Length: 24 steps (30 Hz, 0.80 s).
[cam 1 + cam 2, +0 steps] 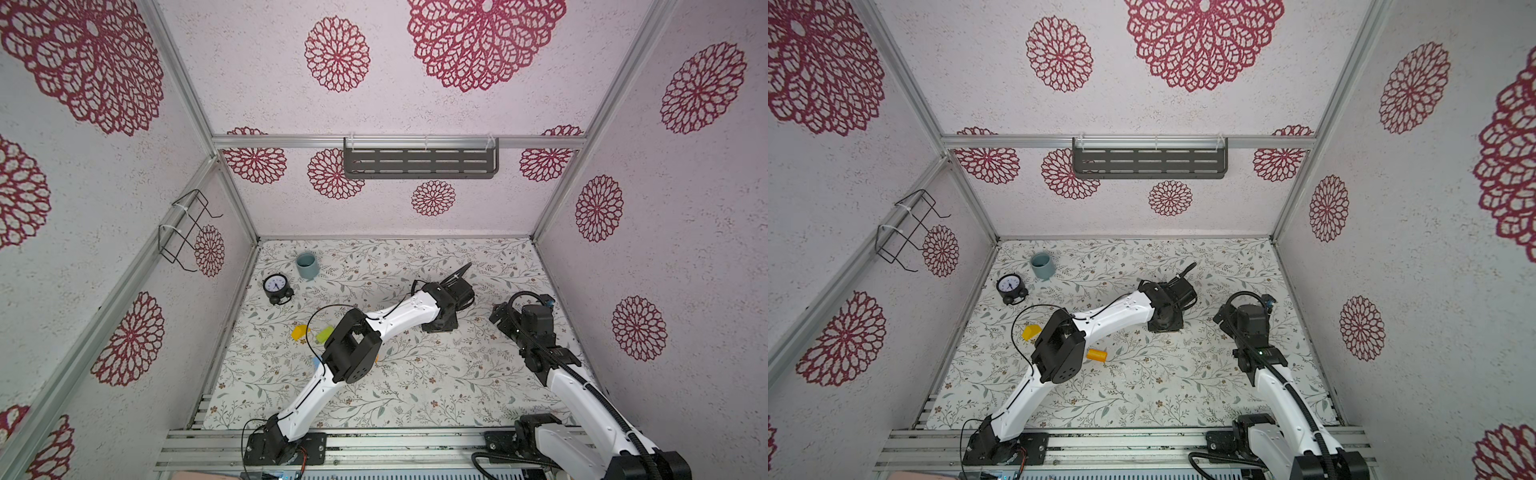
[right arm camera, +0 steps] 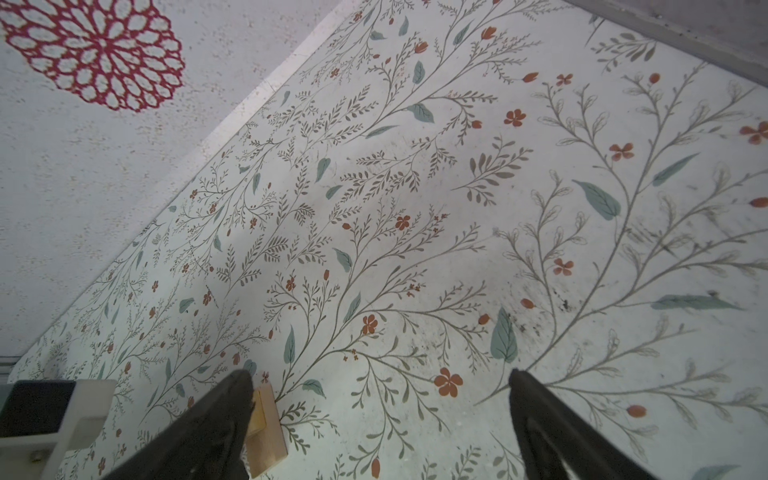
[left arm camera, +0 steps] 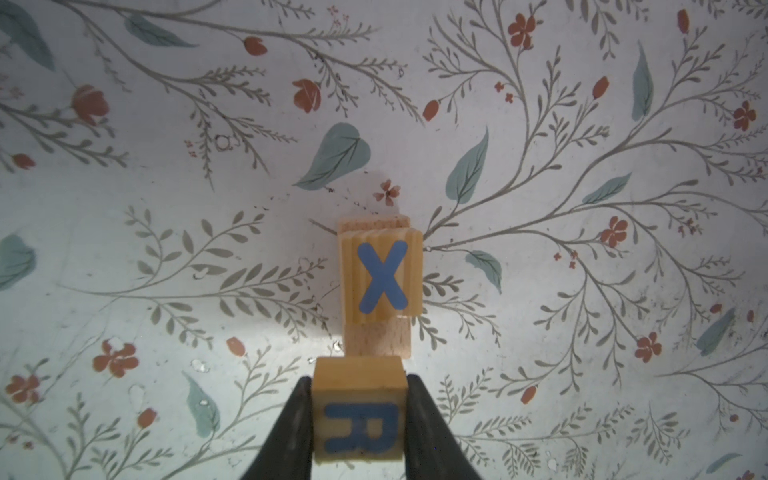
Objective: Build the wood block tower
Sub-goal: 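Lower the R block with the left gripper onto the X block stack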
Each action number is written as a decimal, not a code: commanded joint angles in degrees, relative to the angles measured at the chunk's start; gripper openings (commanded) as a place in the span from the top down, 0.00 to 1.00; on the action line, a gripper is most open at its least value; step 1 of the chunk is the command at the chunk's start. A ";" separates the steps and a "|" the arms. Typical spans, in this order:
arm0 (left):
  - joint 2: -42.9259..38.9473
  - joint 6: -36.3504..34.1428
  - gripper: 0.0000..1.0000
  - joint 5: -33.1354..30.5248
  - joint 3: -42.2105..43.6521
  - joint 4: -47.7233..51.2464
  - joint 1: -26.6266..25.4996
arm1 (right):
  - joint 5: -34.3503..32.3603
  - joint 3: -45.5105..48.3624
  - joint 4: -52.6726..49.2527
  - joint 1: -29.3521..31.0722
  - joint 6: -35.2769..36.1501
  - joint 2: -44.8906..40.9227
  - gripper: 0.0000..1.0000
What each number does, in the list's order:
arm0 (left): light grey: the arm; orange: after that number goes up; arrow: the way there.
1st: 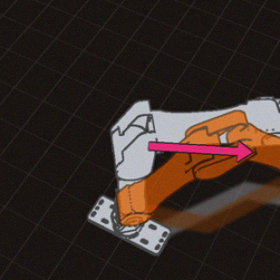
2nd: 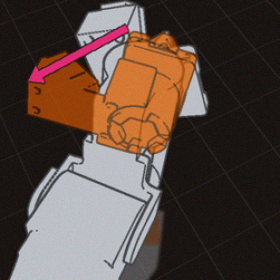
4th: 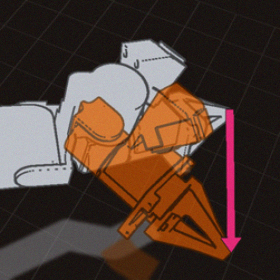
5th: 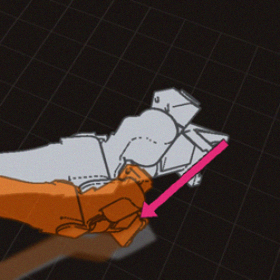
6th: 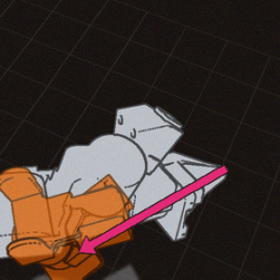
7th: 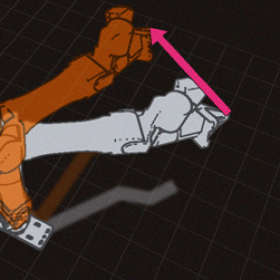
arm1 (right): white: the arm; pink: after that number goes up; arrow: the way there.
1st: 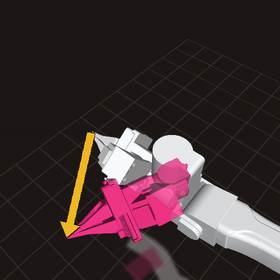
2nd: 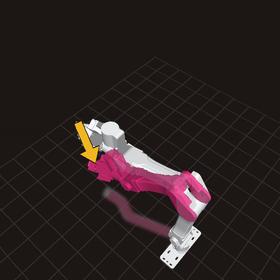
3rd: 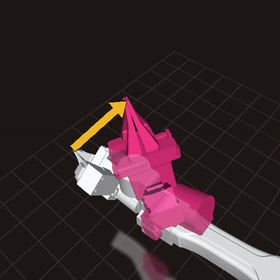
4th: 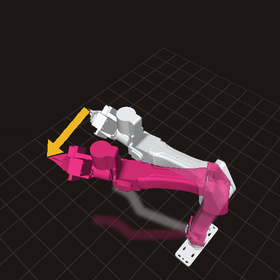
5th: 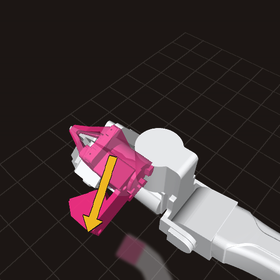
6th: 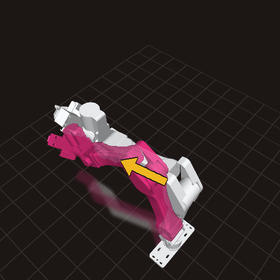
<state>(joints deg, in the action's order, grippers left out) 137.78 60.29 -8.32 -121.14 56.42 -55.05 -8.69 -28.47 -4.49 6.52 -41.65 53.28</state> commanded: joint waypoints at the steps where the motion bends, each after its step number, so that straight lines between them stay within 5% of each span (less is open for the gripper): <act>1: 1.84 1.32 0.68 0.06 -1.93 -0.60 -0.23 | 0.59 0.08 1.90 -0.33 -0.95 -0.73 0.01; 24: 4.15 0.71 0.69 1.01 -5.42 0.35 -0.08 | 0.81 0.34 2.03 -0.28 -0.63 -0.70 0.01</act>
<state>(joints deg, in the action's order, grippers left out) 140.20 60.27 -7.33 -125.43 56.45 -55.05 -7.73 -28.47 -4.08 6.52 -41.65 53.28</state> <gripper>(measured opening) 0.333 0.987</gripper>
